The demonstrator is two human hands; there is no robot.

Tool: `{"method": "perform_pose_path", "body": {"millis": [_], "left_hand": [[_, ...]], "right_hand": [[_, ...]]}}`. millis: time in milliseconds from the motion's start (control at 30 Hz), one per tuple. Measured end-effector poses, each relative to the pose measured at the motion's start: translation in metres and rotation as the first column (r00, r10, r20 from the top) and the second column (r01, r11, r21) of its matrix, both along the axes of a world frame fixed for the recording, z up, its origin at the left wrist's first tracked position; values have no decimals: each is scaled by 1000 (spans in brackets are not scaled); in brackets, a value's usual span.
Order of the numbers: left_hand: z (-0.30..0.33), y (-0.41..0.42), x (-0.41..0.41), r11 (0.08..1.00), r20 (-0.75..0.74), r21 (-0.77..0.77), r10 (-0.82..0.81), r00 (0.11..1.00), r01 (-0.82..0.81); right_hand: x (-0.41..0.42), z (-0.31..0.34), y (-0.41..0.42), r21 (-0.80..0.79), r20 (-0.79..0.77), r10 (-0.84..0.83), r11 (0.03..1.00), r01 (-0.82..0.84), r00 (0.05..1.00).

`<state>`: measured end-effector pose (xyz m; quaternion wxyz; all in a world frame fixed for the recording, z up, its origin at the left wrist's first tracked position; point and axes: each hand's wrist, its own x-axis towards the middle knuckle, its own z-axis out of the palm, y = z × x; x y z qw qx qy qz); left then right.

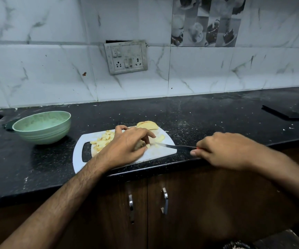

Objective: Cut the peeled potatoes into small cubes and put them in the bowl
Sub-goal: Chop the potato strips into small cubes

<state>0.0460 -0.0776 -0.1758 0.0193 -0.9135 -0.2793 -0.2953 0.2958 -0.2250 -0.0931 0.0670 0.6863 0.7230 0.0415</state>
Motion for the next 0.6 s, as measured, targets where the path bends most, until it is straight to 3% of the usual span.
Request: {"method": "perform_pose_path", "body": {"millis": [167,267,400,533,600], "left_hand": [[1,-2,0,997,10,40,66,998,-67],[4,-2,-1,995,28,39,89,996,-90],[13,4,3,993,-66,79,97,993,-91],[21,8,33,991,-189,27,135,973,-132],[22,7,54,976,-258,3,213,942,-219]], "right_hand": [[25,-6,46,79,-237,15,997,3,971],[30,-29,81,131,-446,51,991,9,894],[31,-55,114,248,-714,152,968,44,684],[25,-70,142,305,-907,221,932,197,359],[25,-73,149,294,-929,220,928,231,298]]}}
